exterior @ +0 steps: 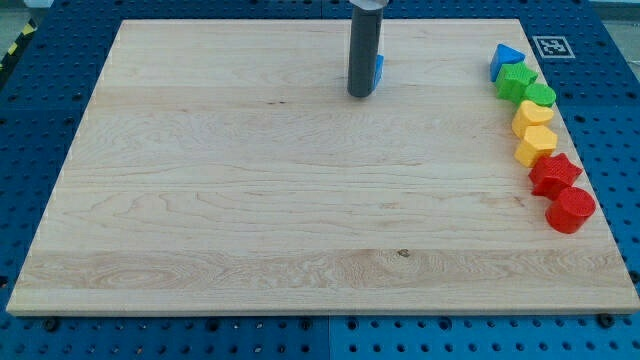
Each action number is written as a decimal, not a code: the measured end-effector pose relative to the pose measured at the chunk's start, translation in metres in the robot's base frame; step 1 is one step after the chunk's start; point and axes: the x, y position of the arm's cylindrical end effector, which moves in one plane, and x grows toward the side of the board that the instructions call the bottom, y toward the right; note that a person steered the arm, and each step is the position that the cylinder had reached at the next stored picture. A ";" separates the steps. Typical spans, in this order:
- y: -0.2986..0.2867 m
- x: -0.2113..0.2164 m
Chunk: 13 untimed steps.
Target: Move the blue cube to the top right
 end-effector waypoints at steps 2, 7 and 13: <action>-0.011 -0.022; 0.015 -0.045; 0.043 -0.051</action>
